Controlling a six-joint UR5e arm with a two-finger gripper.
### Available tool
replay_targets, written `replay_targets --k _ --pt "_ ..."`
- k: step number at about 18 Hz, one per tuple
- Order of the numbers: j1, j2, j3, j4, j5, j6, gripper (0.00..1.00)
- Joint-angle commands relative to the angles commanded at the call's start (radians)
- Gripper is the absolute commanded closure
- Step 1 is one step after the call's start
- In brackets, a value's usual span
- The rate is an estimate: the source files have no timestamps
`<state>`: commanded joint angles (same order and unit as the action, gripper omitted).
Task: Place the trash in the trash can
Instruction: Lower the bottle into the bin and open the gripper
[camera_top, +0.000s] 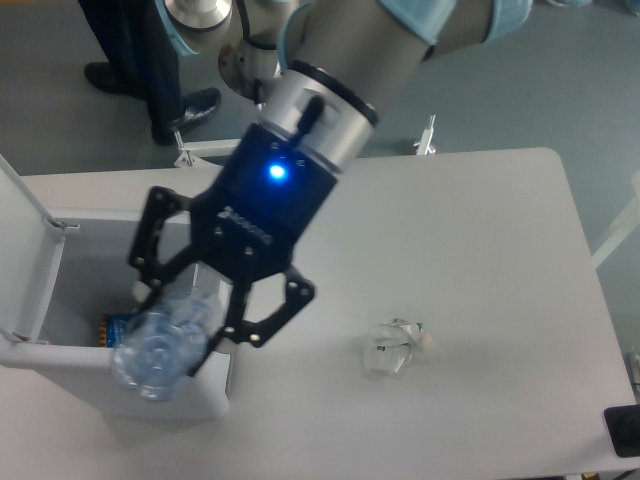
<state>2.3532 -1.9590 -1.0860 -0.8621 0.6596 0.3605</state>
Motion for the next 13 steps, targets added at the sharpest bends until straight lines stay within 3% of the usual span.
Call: replay_targets --k 7,8,12,13 --pt "-0.032 0.065 -0.150 0.011 0.008 0.015 0.50" --pt "-0.035 0.065 -0.164 0.012 0.008 0.015 0.45" --pt "-0.052 0.066 -0.204 0.015 0.017 0.023 0.03" --pt "-0.052 0.069 -0.213 0.017 0.017 0.023 0.00"
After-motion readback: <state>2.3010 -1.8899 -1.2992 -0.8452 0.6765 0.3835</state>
